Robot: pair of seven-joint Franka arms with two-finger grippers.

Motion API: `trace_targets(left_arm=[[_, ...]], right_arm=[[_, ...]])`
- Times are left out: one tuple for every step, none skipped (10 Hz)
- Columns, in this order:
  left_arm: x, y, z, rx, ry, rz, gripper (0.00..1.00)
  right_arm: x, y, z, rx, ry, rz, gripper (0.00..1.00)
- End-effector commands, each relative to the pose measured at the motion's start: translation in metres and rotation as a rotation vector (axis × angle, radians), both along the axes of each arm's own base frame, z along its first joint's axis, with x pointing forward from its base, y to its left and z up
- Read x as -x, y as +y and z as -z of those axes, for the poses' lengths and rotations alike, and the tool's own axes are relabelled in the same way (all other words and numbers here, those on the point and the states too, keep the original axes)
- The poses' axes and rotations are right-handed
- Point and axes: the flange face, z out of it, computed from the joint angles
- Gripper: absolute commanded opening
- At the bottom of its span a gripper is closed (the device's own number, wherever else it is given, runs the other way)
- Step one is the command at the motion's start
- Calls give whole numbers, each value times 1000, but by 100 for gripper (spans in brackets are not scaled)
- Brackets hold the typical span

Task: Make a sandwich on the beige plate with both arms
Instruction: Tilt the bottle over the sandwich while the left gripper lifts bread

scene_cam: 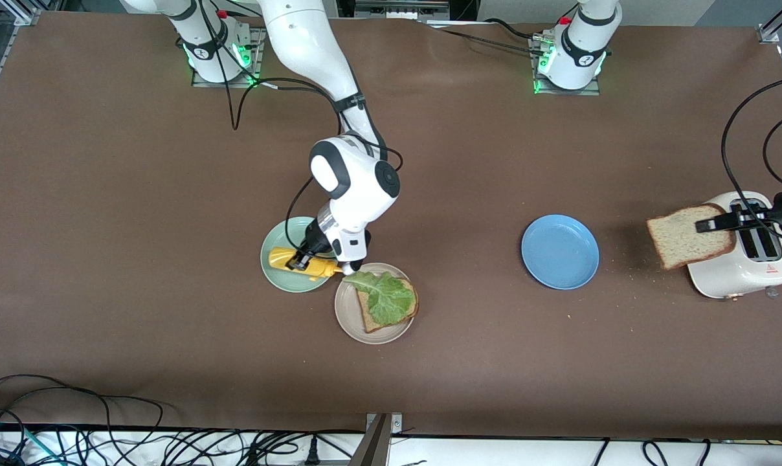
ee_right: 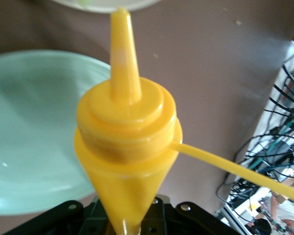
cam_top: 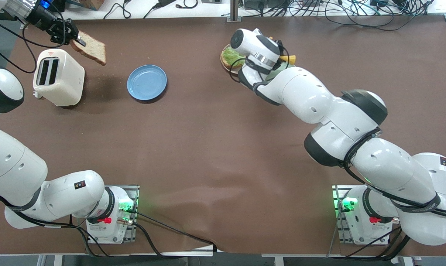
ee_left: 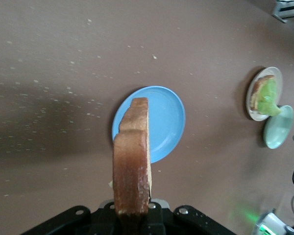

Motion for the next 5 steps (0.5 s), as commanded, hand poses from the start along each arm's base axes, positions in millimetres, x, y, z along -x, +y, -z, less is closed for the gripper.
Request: trace_targets(left_arm=[[-14,-31,11,105,24,16,0],[-22,-45,42,189,46,20,0],[-30,-73,58,254,50,56,0],[-39,-105,70,323,56,87,0],[-47,-152,82,395,64,125,0]], right_arm=[[-30,-51,-94,-161,88,12,0],[-40,-85,-122,-213,146,22,0],[-52,-133,-149,-317,203,42,0],[-58,-185,-167,-447,254,85,0],[-59,-234,-177,-580,303,118,0]])
